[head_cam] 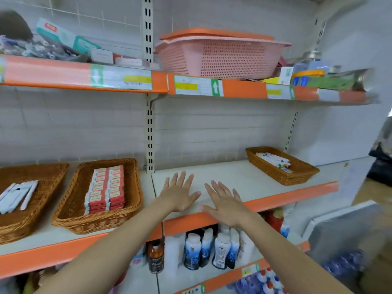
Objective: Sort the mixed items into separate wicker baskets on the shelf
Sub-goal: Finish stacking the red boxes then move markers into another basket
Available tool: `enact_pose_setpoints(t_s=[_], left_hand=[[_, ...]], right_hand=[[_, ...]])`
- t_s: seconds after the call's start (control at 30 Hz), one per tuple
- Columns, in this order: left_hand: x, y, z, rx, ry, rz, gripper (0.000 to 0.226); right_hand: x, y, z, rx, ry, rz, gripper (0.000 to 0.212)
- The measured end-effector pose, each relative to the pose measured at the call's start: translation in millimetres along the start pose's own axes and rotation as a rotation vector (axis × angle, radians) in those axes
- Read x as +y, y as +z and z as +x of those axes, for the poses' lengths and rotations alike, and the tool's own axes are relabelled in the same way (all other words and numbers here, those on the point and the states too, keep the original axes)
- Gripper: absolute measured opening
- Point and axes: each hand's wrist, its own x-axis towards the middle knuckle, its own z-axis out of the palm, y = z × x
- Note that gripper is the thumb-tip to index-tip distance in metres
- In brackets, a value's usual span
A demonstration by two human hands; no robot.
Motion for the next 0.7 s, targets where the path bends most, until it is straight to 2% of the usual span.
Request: enact_pose_setpoints(t_s=[0.3, 0.7], left_hand=[[90, 10, 70, -0.026, 0.141, 0.026, 0.069], [235, 10, 144, -0.024, 0.105, -0.035, 0.071]], right_hand=[[103, -7, 2, -0.001, 0.132, 0.011, 0.076], [265, -34, -7, 0.029, 0.100, -0.006, 0.080]])
